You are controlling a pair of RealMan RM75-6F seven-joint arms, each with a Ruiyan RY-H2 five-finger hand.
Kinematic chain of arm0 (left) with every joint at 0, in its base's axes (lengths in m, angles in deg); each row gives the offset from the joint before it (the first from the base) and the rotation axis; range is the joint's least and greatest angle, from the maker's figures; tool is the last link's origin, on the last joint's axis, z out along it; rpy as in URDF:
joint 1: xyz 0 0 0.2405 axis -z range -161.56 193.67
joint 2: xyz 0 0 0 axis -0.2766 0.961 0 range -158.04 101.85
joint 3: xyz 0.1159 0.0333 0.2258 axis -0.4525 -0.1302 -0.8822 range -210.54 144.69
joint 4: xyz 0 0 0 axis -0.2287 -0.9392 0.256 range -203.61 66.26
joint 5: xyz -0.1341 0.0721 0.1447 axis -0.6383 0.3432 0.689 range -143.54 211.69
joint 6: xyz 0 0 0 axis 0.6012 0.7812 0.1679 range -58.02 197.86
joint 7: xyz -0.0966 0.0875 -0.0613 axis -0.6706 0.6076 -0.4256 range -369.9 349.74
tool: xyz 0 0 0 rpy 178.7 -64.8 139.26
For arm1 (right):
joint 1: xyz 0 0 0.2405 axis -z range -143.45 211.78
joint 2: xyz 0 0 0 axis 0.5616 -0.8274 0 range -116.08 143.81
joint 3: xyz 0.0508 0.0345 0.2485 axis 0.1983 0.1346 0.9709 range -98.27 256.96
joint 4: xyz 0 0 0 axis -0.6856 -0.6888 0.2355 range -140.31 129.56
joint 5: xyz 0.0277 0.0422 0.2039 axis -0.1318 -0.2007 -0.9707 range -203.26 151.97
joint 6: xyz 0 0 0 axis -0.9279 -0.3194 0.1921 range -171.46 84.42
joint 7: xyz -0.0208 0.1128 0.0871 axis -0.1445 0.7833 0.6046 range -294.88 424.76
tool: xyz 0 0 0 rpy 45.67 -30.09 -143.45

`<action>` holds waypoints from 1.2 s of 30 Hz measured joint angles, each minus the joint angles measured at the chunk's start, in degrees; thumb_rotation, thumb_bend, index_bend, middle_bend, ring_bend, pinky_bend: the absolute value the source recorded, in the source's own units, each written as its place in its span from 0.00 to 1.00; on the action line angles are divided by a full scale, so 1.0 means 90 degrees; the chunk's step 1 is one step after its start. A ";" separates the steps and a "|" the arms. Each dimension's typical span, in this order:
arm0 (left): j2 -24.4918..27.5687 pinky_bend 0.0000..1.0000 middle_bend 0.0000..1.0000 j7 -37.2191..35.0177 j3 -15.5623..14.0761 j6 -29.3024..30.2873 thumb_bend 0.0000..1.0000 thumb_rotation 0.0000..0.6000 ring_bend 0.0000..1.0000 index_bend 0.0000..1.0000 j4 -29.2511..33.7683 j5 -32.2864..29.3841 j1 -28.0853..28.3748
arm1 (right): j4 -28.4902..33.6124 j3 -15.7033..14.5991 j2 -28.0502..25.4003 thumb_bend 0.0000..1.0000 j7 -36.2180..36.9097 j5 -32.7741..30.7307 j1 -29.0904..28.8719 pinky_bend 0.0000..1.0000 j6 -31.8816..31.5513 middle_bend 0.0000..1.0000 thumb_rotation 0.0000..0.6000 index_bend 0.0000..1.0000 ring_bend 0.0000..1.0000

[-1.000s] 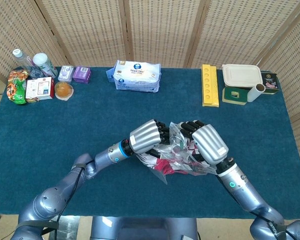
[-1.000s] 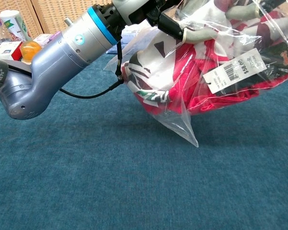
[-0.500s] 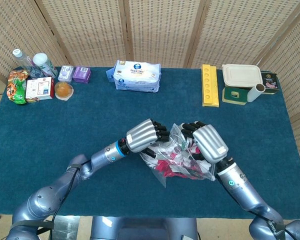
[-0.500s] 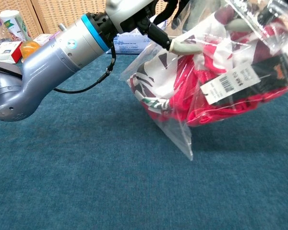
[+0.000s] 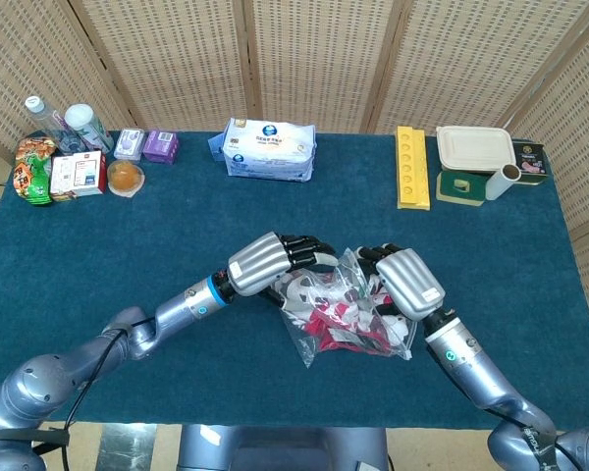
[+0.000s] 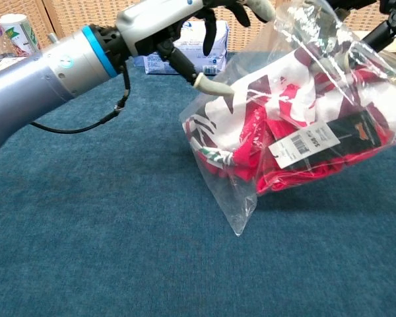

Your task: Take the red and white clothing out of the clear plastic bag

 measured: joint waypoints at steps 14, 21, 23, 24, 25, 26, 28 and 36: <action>0.2056 0.32 0.14 0.1228 -0.0282 -0.1547 0.03 1.00 0.07 0.15 0.1776 -0.0499 -0.0496 | -0.0265 -0.0049 0.0117 0.41 0.0065 0.0057 -0.0090 0.38 0.0093 0.39 1.00 0.65 0.44; 0.2118 0.27 0.12 0.1540 -0.0339 -0.3265 0.04 1.00 0.04 0.21 0.1635 -0.0944 -0.0354 | -0.0329 -0.0086 0.0110 0.41 0.0094 0.0087 -0.0099 0.38 0.0126 0.39 1.00 0.65 0.44; 0.1968 0.27 0.12 0.1638 -0.0307 -0.3514 0.05 1.00 0.04 0.23 0.1422 -0.1018 -0.0294 | -0.0332 -0.0097 0.0109 0.41 0.0106 0.0097 -0.0102 0.38 0.0136 0.39 1.00 0.65 0.45; 0.1884 0.27 0.12 0.1658 -0.0285 -0.3553 0.06 1.00 0.04 0.23 0.1328 -0.1033 -0.0272 | -0.0336 -0.0102 0.0109 0.41 0.0108 0.0100 -0.0103 0.38 0.0138 0.39 1.00 0.65 0.44; 0.1804 0.27 0.12 0.1662 -0.0262 -0.3576 0.07 1.00 0.04 0.24 0.1250 -0.1045 -0.0248 | -0.0344 -0.0108 0.0109 0.41 0.0111 0.0101 -0.0104 0.38 0.0147 0.39 1.00 0.65 0.45; 0.1702 0.27 0.12 0.1655 -0.0232 -0.3610 0.08 1.00 0.04 0.25 0.1176 -0.1054 -0.0213 | -0.0347 -0.0112 0.0109 0.41 0.0118 0.0103 -0.0105 0.38 0.0151 0.39 1.00 0.65 0.45; 0.1523 0.27 0.12 0.1627 -0.0191 -0.3715 0.10 1.00 0.04 0.26 0.1050 -0.1051 -0.0149 | -0.0354 -0.0121 0.0106 0.41 0.0105 0.0107 -0.0109 0.38 0.0164 0.39 1.00 0.65 0.45; 0.0880 0.27 0.12 0.1242 0.0014 -0.4197 0.13 1.00 0.04 0.28 0.0616 -0.1000 0.0174 | -0.0370 -0.0152 0.0078 0.41 0.0164 0.0142 -0.0112 0.38 0.0179 0.39 1.00 0.65 0.45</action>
